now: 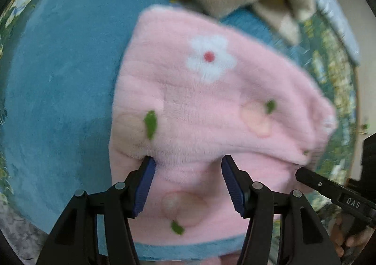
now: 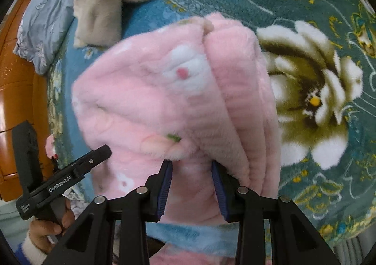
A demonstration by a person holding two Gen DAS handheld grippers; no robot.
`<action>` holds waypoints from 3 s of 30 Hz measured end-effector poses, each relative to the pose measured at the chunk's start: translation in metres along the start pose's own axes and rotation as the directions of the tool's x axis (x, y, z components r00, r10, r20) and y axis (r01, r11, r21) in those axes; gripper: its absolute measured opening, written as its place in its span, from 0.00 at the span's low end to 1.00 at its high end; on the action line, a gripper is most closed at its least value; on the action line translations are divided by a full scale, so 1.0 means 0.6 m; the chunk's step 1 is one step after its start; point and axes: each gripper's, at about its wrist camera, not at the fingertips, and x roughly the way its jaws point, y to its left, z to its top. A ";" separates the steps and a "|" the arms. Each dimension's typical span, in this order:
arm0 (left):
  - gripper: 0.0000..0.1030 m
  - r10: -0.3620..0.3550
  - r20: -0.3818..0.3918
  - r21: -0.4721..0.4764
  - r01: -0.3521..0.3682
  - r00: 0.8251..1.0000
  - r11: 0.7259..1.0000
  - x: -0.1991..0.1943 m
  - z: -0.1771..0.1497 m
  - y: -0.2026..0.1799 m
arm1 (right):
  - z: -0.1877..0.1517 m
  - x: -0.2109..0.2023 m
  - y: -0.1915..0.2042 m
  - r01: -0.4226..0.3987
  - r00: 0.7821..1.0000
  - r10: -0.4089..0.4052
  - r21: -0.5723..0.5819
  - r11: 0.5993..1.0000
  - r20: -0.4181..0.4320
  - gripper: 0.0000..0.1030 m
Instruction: Fold clothes
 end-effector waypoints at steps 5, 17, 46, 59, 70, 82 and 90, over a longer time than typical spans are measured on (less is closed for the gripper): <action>0.63 -0.021 0.046 -0.051 0.024 0.999 0.998 -0.025 0.006 0.041 | -0.003 -0.054 -0.028 0.016 0.995 -0.016 0.006 1.000 0.100 0.75; 0.82 -0.102 -0.028 -0.102 0.099 0.994 0.990 0.041 0.048 0.085 | 0.029 0.021 -0.118 -0.095 0.995 0.090 0.152 0.984 0.040 0.96; 0.29 -0.192 0.087 -0.179 0.205 0.978 0.962 -0.086 -0.003 0.046 | -0.007 -0.110 -0.050 -0.078 0.993 0.070 0.089 0.993 0.099 0.35; 0.29 -0.283 0.077 0.018 0.283 0.956 0.959 -0.161 -0.007 -0.123 | -0.055 -0.299 -0.112 -0.080 0.968 0.040 0.151 0.985 0.249 0.35; 0.27 -0.266 0.143 0.220 0.232 0.953 0.948 -0.208 0.055 -0.375 | 0.004 -0.384 -0.268 -0.131 0.947 0.070 0.178 0.975 0.315 0.33; 0.33 -0.064 0.145 -0.212 0.095 0.987 0.973 -0.056 -0.009 -0.362 | 0.085 -0.293 -0.467 -0.177 0.983 0.169 0.154 0.972 0.066 0.32; 0.63 0.033 0.059 -0.180 -0.022 0.998 0.983 0.019 0.001 -0.337 | 0.074 -0.230 -0.507 -0.176 0.984 0.170 0.202 0.963 0.043 0.39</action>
